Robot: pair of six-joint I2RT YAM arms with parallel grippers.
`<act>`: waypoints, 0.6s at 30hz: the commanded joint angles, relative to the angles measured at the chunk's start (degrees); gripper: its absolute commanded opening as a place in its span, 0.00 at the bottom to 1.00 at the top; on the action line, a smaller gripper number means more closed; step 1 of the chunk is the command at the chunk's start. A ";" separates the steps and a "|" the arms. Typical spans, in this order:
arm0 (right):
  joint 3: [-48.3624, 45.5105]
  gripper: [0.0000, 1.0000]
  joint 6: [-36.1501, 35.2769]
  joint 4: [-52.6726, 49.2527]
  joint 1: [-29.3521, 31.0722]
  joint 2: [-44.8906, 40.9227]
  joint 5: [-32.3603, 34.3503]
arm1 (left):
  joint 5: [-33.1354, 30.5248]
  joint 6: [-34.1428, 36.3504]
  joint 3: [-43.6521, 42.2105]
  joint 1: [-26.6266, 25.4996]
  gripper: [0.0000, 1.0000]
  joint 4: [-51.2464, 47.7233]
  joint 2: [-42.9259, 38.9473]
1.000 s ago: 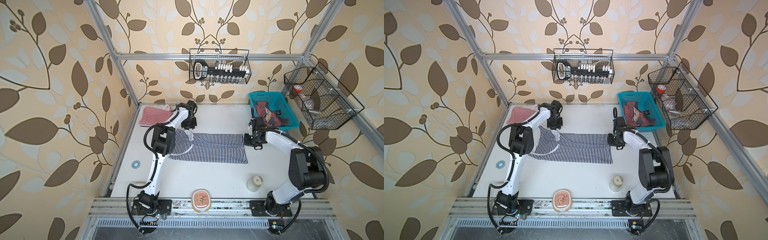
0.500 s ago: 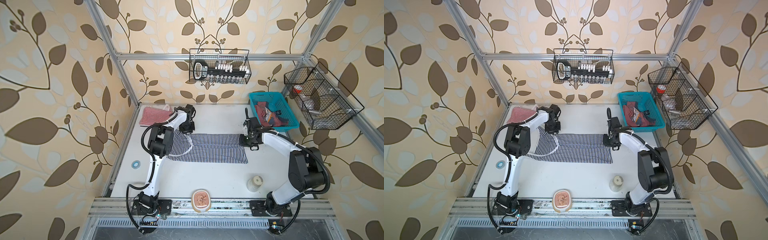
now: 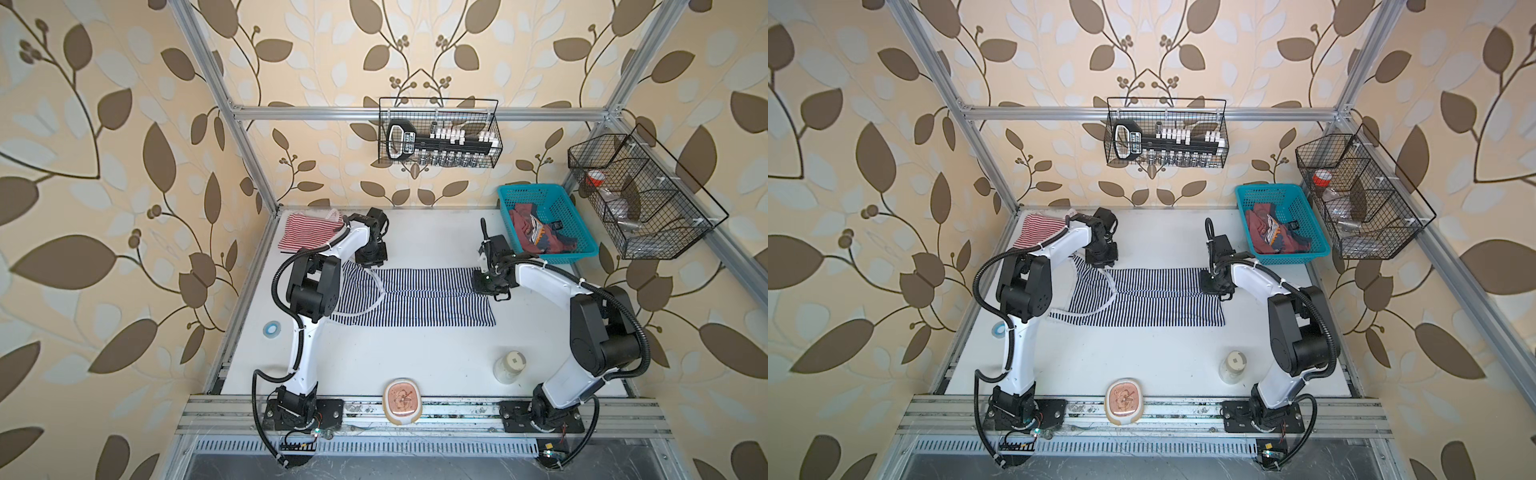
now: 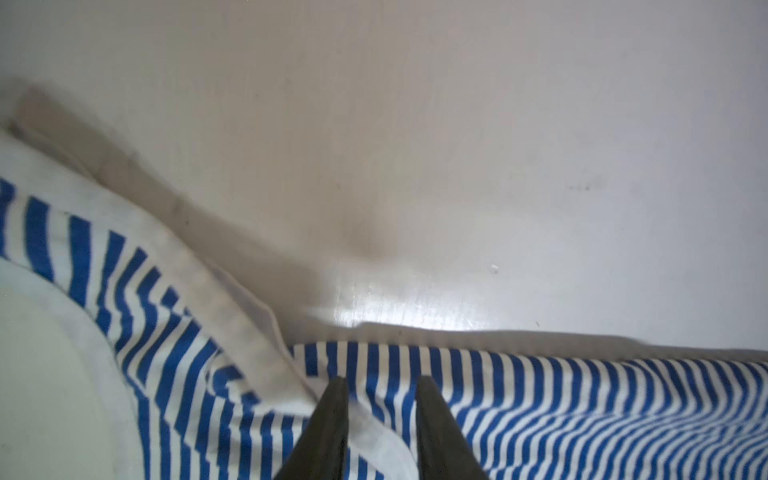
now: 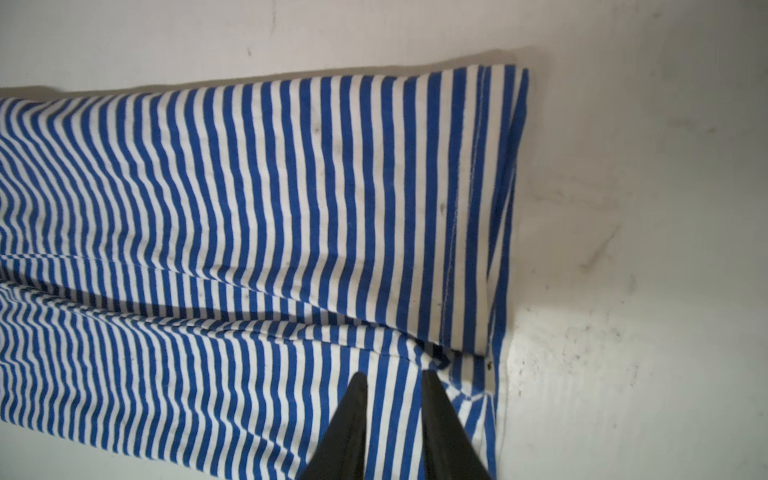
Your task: Fold and stack the tank tops
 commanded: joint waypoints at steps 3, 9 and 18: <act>1.93 0.24 0.32 -0.12 0.63 1.33 -0.78 | -0.80 -0.30 -2.40 0.61 0.31 -1.66 -6.10; 2.17 0.24 0.20 0.18 1.16 1.88 -1.43 | -4.75 -0.51 -2.35 1.32 0.32 -2.17 -6.71; 2.43 0.24 -0.05 0.00 1.74 1.63 -1.68 | -14.85 3.57 22.48 6.81 0.37 -21.09 7.33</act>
